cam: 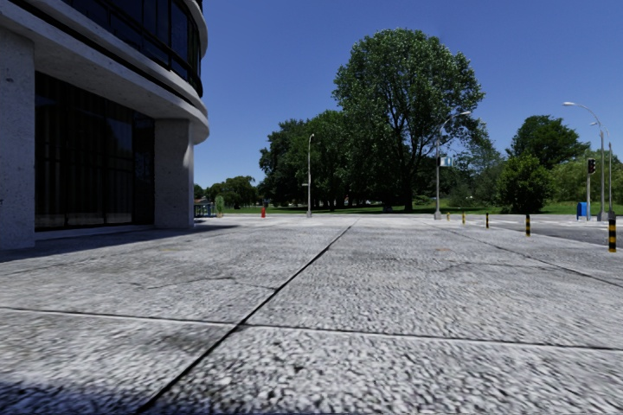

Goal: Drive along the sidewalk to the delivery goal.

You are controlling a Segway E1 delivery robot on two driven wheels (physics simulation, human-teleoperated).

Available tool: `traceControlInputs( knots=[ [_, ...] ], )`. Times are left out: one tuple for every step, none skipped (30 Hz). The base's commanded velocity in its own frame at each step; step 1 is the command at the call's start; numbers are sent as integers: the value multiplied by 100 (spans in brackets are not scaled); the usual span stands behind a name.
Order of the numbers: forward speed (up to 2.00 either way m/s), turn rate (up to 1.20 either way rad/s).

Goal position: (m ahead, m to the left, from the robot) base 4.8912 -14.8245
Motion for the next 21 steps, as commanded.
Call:
traceControlInputs(
  knots=[
    [200,0],
    [200,0],
    [200,0],
    [200,0],
    [200,0],
    [200,0],
    [200,0],
    [200,0],
    [200,0],
    [200,0],
    [200,0],
    [200,0],
    [200,0],
    [200,0],
    [200,0],
    [200,0],
    [200,0],
    [200,0],
    [200,0],
    [200,0],
    [200,0]
  ],
)
